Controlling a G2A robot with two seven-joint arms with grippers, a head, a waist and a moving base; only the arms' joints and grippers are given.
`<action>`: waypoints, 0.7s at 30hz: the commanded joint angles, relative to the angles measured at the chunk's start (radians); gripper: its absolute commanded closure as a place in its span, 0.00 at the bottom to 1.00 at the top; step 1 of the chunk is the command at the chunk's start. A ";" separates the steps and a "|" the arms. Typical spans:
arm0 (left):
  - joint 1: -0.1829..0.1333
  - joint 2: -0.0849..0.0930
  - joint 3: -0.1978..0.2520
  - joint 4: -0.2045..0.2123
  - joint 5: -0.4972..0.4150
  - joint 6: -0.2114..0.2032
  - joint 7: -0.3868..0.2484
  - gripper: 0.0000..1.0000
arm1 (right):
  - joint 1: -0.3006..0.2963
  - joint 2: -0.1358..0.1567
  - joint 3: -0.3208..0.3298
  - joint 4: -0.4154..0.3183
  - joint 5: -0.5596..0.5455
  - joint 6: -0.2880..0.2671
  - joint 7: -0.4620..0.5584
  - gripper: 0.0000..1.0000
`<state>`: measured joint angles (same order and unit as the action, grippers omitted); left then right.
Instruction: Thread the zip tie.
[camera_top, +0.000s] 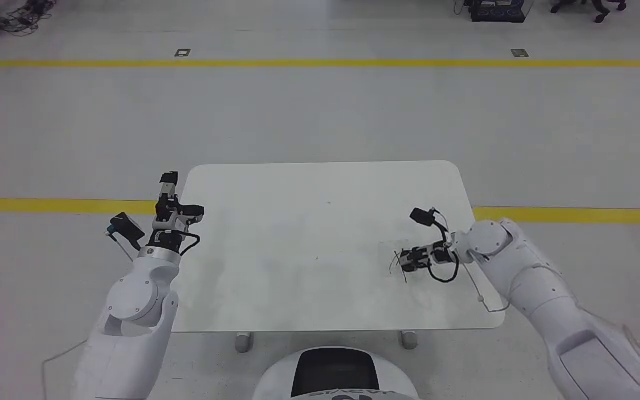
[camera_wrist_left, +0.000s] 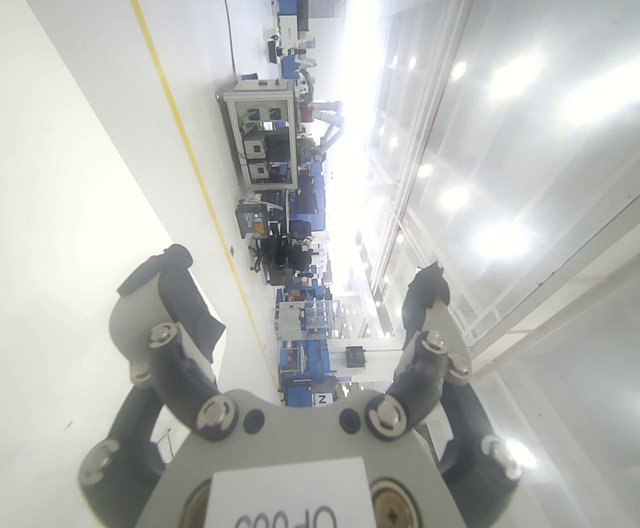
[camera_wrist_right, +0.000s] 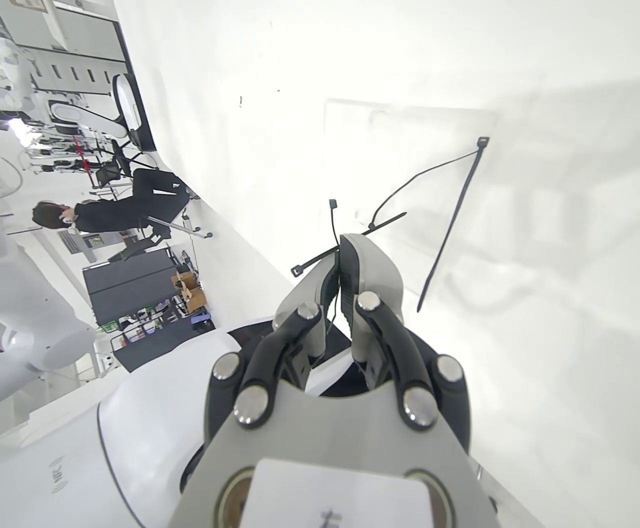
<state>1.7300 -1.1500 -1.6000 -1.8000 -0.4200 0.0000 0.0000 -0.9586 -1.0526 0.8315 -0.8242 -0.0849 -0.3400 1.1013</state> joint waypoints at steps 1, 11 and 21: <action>0.000 0.000 0.000 0.000 0.000 0.000 0.000 0.00 | 0.002 0.000 0.001 0.000 0.004 0.000 0.004 1.00; 0.000 0.000 0.000 0.000 0.000 0.000 0.000 0.00 | 0.038 -0.011 -0.012 0.059 0.061 0.000 0.118 1.00; 0.000 0.000 0.000 0.000 0.000 0.000 0.000 0.00 | 0.060 -0.022 -0.025 0.089 0.071 0.000 0.138 1.00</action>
<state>1.7300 -1.1500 -1.6000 -1.8000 -0.4200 0.0000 0.0000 -0.8987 -1.0745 0.8068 -0.7354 -0.0134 -0.3400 1.2389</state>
